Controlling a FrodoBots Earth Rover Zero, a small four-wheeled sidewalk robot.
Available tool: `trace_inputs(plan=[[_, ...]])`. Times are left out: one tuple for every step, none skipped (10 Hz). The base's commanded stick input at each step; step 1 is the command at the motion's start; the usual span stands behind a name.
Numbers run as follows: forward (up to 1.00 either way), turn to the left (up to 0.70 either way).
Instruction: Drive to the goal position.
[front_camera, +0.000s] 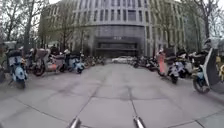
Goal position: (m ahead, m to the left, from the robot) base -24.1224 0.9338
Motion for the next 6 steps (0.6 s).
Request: trace_inputs(plan=[[0.0, 0.0], [0.0, 0.0], [0.12, 0.0], [1.0, 0.0], [1.0, 0.0], [0.98, -0.38]])
